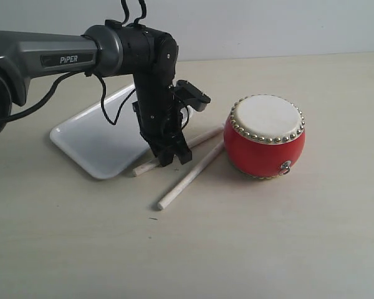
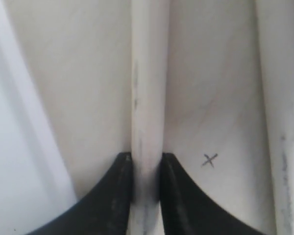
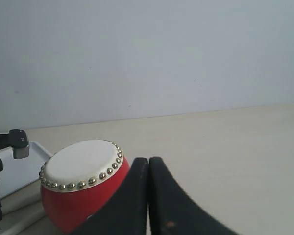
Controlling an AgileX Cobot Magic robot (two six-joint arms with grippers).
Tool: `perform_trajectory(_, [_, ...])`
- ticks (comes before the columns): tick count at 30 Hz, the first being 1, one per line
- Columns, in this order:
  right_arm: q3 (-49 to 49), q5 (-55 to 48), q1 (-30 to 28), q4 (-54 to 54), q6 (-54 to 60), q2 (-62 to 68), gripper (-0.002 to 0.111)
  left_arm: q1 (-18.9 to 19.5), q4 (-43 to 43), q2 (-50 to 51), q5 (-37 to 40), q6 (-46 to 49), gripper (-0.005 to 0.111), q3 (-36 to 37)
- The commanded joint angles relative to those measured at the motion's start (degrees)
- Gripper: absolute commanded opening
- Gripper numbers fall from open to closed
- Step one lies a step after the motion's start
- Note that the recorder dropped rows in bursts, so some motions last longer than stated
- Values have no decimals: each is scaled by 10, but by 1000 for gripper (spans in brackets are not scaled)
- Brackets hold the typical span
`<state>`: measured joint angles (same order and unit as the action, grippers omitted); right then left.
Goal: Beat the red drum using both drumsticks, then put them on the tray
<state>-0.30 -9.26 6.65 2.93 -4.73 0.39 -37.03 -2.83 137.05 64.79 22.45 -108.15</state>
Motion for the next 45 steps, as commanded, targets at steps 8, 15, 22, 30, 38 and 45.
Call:
perform_trajectory(8, [3,6,1,-1,0,-4,0,-2,-4,-53,3,-46,0,-18])
perform_trajectory(15, [3,6,1,-1,0,-4,0,-1,-3,-105,-3,-80,0,-13])
perform_trajectory(22, [3,6,1,-1,0,-4,0,24,2,-204,-83,-118,0,94])
perform_trajectory(30, [3,6,1,-1,0,-4,0,66,2,-411,-277,-124,0,357])
perform_trajectory(38, [3,6,1,-1,0,-4,0,118,-14,-567,-465,-148,0,533])
perform_trajectory(45, [3,6,1,-1,0,-4,0,118,-14,-590,-469,-148,0,547])
